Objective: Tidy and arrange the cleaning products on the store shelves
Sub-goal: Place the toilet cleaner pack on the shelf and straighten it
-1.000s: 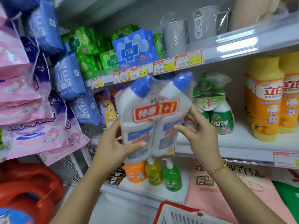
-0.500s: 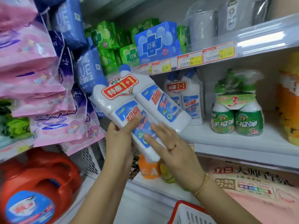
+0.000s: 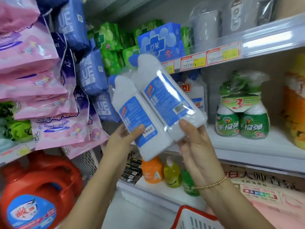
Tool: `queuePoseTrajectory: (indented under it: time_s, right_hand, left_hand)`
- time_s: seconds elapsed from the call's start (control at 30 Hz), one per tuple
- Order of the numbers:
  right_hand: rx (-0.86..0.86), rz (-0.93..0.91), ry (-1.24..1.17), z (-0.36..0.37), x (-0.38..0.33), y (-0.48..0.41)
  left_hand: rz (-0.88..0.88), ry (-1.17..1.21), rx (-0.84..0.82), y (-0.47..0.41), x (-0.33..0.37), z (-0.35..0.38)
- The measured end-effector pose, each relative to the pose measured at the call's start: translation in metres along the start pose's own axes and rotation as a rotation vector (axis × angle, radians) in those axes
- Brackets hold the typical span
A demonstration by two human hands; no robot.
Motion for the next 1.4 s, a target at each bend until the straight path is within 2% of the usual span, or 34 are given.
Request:
queuePoseTrajectory:
  time_s: [0.13, 0.23, 0.3, 0.4, 0.43, 0.5, 0.57, 0.67, 0.8, 0.87, 1.03, 1.17, 1.4]
  right_hand:
    - [-0.006, 0.175, -0.002, -0.020, 0.023, -0.008]
    - [-0.090, 0.146, 0.109, -0.022, 0.016, -0.016]
    - [-0.135, 0.028, 0.484, -0.018, -0.001, -0.020]
    - [-0.275, -0.268, 1.402, 0.012, -0.014, -0.008]
    - [-0.365, -0.297, 1.626, 0.024, -0.002, 0.001]
    - [-0.483, -0.352, 1.899, 0.038, 0.028, 0.020]
    - [-0.411, -0.553, 2.027, 0.047, 0.033, 0.031]
    - [-0.305, -0.786, 1.785, 0.046, 0.014, 0.030]
    - [-0.296, -0.709, 1.329, 0.044, -0.019, 0.020]
    - [-0.275, -0.541, 1.005, 0.037, -0.030, 0.016]
    - [-0.234, 0.085, 0.277, 0.020, -0.004, 0.017]
    - [-0.205, 0.353, 0.122, 0.011, 0.011, 0.030]
    - [-0.156, 0.478, 0.244, 0.018, 0.017, 0.039]
  left_hand:
    - [-0.082, 0.256, -0.111, -0.005, -0.010, -0.004]
    - [-0.101, 0.280, -0.133, -0.006, -0.013, -0.009]
    - [-0.094, 0.288, -0.060, -0.008, -0.017, -0.014]
    - [-0.037, 0.305, 0.087, -0.007, -0.013, -0.015]
    - [-0.020, 0.299, 0.129, -0.005, -0.011, -0.015]
    - [0.006, 0.284, 0.187, 0.002, -0.005, -0.012]
    - [0.038, 0.277, 0.203, 0.010, 0.002, -0.005]
    - [0.115, 0.248, 0.183, 0.022, 0.022, 0.006]
    - [0.249, 0.074, -0.037, 0.026, 0.055, 0.025]
    - [0.256, -0.002, -0.086, 0.026, 0.066, 0.027]
    - [0.168, -0.057, 0.007, 0.014, 0.064, -0.009]
    - [-0.023, -0.104, -0.015, 0.002, 0.047, -0.039]
    - [-0.285, 0.082, -0.101, -0.018, 0.017, -0.069]
Point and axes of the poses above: each hand's wrist, its own y-axis away from the middle knuckle, its own z-axis out of the palm, x = y × z, the point moved 9 cm from there along -y, towards the middle knuckle, and after that the axes turned 4 degrees about -z, right-handed, at the moved point
